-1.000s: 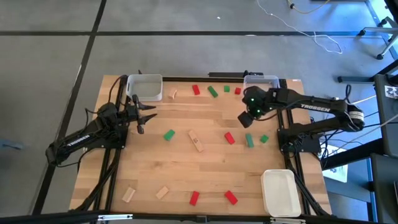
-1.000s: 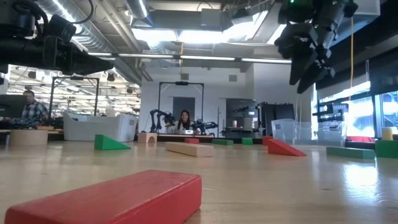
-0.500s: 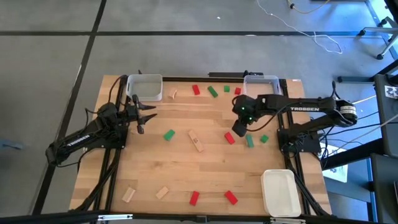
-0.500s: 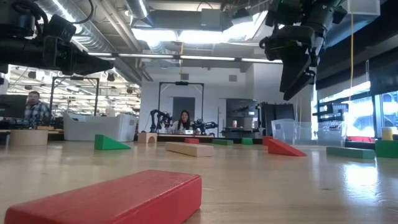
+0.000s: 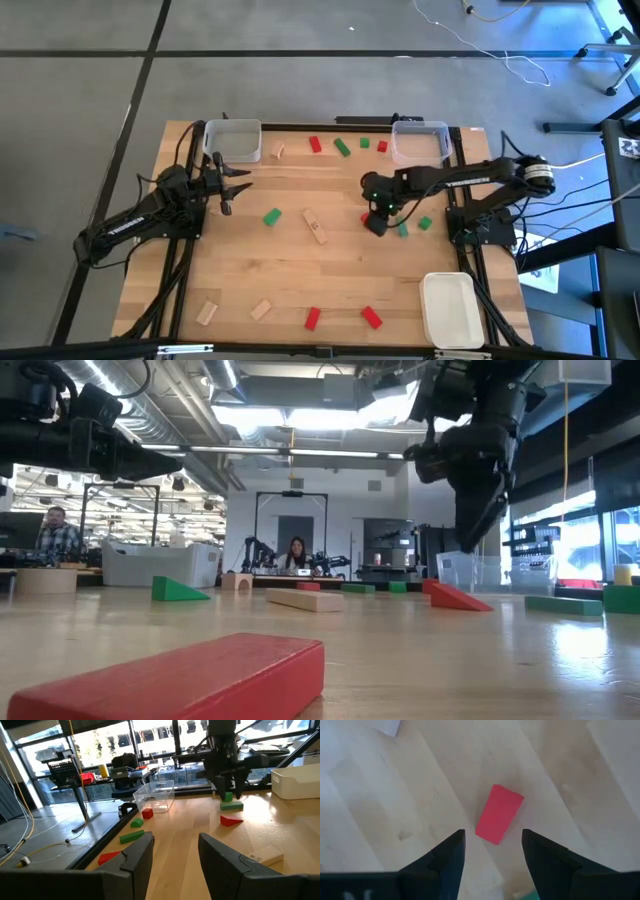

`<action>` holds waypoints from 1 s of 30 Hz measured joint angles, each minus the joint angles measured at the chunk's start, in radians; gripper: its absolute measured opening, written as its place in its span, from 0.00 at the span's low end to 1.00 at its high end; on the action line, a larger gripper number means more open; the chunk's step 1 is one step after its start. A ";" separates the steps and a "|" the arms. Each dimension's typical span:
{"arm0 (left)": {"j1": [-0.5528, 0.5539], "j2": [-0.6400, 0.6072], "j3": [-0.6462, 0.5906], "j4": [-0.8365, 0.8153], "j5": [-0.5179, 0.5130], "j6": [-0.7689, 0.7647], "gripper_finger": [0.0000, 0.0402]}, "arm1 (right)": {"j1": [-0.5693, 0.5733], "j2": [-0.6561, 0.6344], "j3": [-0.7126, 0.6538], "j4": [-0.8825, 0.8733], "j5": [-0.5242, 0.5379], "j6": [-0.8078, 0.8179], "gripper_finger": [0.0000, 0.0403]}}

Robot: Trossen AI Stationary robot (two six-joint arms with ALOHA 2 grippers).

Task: Sort & place blocks by color
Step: Put the red block into the transparent bin

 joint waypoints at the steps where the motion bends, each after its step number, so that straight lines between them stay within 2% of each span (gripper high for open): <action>1: 0.000 0.000 0.000 0.000 0.000 0.000 0.37 | 0.004 0.011 0.000 0.015 0.000 0.000 0.49; 10: 0.000 0.000 0.000 0.000 0.000 0.000 0.37 | 0.016 0.083 0.000 0.088 0.001 0.063 0.49; 25: 0.000 0.000 0.000 0.000 0.000 0.002 0.37 | 0.016 0.084 0.000 0.087 0.001 0.086 0.49; 30: 0.000 0.000 0.000 0.000 0.000 0.002 0.37 | 0.016 0.084 0.000 0.087 0.001 0.152 0.49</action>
